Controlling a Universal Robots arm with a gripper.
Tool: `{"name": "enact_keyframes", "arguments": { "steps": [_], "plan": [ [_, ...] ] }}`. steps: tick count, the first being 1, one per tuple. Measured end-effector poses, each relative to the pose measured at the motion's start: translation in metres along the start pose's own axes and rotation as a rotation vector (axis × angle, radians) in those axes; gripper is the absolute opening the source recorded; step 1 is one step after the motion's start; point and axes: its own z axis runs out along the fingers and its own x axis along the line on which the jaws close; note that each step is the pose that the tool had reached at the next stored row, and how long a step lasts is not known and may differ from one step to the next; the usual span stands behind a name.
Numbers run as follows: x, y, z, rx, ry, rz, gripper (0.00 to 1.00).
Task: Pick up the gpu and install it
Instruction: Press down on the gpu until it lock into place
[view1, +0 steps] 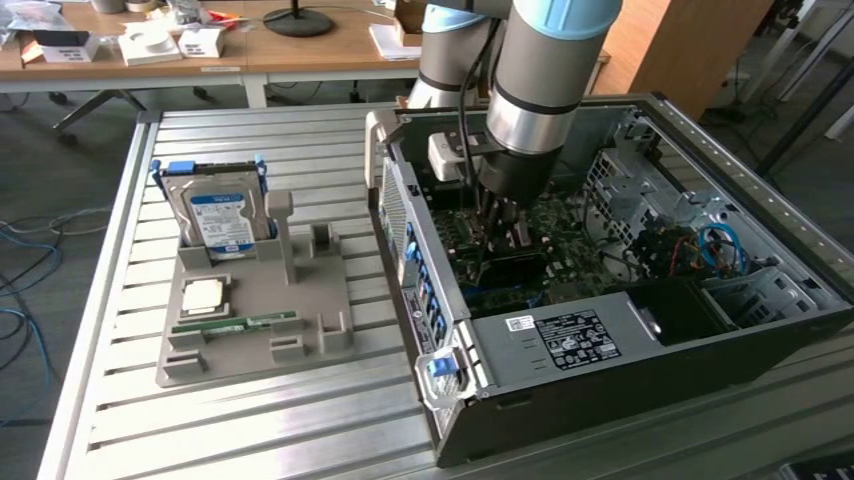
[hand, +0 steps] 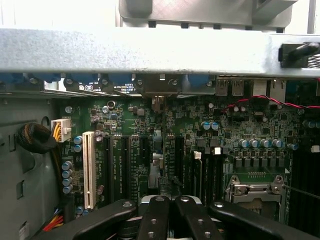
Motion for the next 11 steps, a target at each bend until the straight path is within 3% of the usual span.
{"name": "enact_keyframes", "arguments": {
  "steps": [11],
  "plan": [
    [-0.001, -0.0005, -0.0219, 0.0001, -0.0001, 0.000, 0.11]
  ]
}}
